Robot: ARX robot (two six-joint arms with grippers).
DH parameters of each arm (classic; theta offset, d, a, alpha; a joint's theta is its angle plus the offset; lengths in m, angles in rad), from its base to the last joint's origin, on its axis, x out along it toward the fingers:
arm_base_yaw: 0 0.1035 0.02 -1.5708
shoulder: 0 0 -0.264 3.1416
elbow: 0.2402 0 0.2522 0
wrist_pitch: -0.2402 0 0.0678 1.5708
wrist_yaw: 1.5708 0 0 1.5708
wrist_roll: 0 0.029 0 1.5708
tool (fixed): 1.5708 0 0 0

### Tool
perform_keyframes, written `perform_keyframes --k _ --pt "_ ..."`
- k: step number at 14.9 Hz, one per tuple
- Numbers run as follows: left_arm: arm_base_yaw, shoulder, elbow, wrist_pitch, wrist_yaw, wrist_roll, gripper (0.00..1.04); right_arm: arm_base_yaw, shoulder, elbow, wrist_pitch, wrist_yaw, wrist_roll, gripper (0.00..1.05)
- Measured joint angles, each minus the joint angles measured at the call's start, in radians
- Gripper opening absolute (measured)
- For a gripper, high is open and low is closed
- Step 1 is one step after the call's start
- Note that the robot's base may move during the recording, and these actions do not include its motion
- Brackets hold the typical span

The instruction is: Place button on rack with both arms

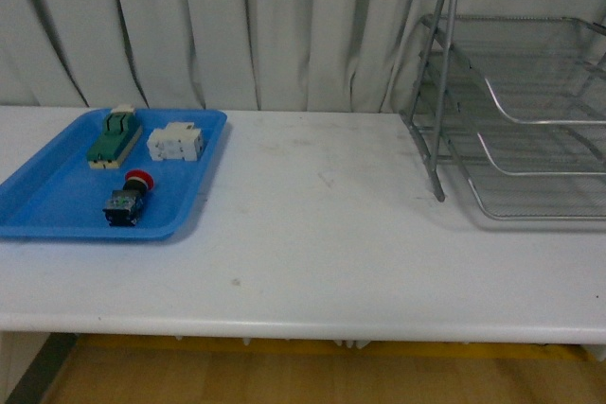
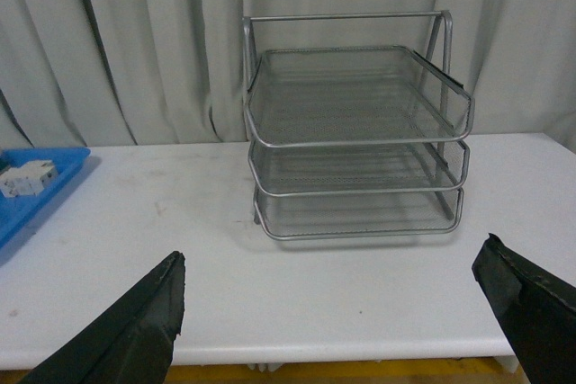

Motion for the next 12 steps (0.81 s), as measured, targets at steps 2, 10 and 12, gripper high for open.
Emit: perform_keyframes --k 2,10,12 --pt "0.0 0.0 0.0 0.0 0.0 0.0 0.98 0.0 0.0 0.0 0.0 0.0 0.0 0.98" --pt "0.0 0.0 0.0 0.0 0.0 0.0 0.98 0.0 0.0 0.0 0.0 0.0 0.0 0.98" --pt "0.0 0.0 0.0 0.0 0.0 0.0 0.98 0.0 0.0 0.0 0.0 0.0 0.0 0.98"
